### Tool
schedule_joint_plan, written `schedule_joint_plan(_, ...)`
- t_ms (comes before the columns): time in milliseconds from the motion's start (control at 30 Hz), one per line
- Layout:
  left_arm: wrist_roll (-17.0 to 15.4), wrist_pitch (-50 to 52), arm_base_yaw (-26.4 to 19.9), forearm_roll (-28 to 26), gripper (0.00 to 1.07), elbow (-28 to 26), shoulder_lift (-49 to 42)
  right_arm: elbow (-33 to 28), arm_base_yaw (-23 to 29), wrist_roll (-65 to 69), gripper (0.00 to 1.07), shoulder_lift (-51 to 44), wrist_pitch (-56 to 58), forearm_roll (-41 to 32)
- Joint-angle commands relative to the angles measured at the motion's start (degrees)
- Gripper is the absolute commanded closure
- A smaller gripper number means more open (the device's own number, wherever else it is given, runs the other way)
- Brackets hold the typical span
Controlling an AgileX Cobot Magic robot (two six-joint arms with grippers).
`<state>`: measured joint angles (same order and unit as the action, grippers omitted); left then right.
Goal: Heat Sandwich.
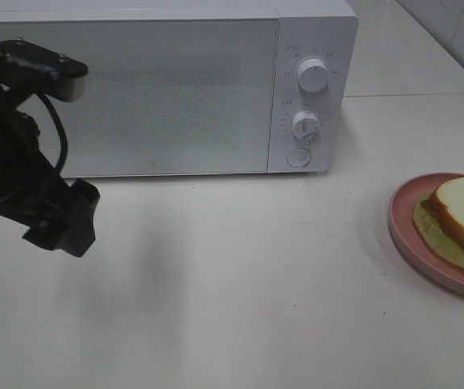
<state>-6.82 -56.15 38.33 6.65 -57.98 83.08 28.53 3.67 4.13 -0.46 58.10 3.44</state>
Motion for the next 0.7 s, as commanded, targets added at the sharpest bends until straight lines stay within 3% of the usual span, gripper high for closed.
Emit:
schedule_joint_plan(33,2.5,-1.4,-3.5,-2.9,0.10,-0.3,-1.7,-0.2,-0.2,-0.2,0.31,-1.4,-0.9,0.2)
schedule_joint_plan(133,6.8,-3.7,-12.6,-7.5,0.10,-0.3,-5.4,-0.2,-0.2,-0.2,0.31,-1.4,-0.9,0.2)
schedule_joint_plan(200,7.3,-4.6,-14.5,-8.3,0.10,-0.3,-6.2,-0.2,-0.2,-0.2,0.31,-1.4,-0.9,0.2)
schedule_joint_plan(233,7.3,-6.1,-18.7,-8.9,0.10,-0.3,-8.1,-0.2,-0.2,-0.2,0.31,-1.4,-0.9,0.2)
schedule_joint_plan(300,6.8,-8.1,-23.0,-9.1,0.10,-0.3,-10.1,-0.2,-0.2,-0.2,0.31,-1.4,-0.9,0.2)
schedule_joint_plan(333,6.8,-8.1,-23.0,-9.1,0.10,-0.3,-10.1,-0.2,-0.2,-0.2,0.31,-1.4,-0.9,0.2)
schedule_joint_plan(367,6.4,-10.4,-26.6,-9.1,0.10,-0.3,-12.1,-0.2,-0.2,-0.2,0.31,-1.4,-0.9,0.2)
schedule_joint_plan(533,4.9,-15.0,-31.7,-9.1,0.10,0.2,-17.6,-0.2,-0.2,-0.3,0.31,-1.4,-0.9,0.1)
schedule_joint_plan(700,4.9,-16.4,-32.4,-8.5,0.10,3.6,-26.1,-0.2,-0.2,-0.3,0.31,-1.4,-0.9,0.1)
